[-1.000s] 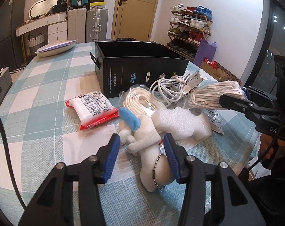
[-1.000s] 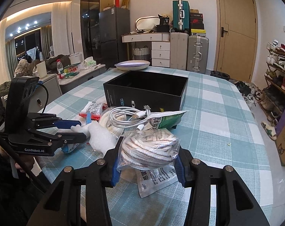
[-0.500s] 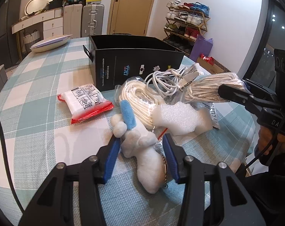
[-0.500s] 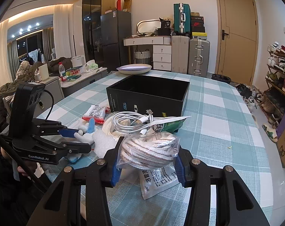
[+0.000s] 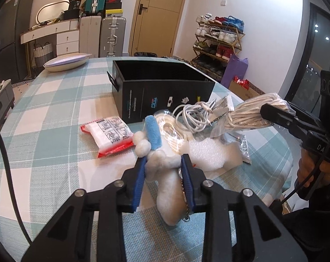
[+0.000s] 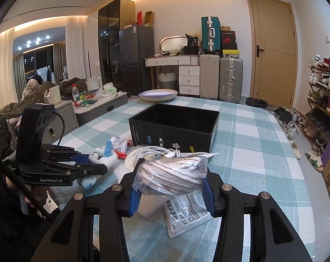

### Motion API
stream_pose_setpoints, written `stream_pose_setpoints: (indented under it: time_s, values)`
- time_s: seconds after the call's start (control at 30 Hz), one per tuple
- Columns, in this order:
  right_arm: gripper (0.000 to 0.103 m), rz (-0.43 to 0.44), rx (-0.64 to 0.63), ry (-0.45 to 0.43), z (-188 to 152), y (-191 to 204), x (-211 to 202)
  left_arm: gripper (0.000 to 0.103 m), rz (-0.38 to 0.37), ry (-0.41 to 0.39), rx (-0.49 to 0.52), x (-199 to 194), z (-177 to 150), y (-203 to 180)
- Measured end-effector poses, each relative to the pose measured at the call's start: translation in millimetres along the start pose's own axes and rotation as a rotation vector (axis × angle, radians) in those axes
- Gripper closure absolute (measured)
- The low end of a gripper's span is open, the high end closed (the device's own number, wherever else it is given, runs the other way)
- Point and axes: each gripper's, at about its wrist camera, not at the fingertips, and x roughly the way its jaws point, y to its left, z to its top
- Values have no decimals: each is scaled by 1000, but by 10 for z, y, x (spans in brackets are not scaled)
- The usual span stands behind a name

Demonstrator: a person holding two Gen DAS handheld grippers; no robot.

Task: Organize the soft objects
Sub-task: 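Lift the plush with the left tool while the right tool carries the cable bag toward the box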

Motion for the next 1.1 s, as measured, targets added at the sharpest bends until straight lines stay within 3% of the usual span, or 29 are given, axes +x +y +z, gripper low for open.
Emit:
stream_pose_setpoints:
  time_s: [0.57, 1.1]
  values:
    - [56, 0, 9, -158, 253, 38, -334, 72, 24, -99, 13, -171, 376, 3]
    - [56, -49, 7, -185, 631, -29, -18, 72, 49, -146, 44, -18, 896, -30]
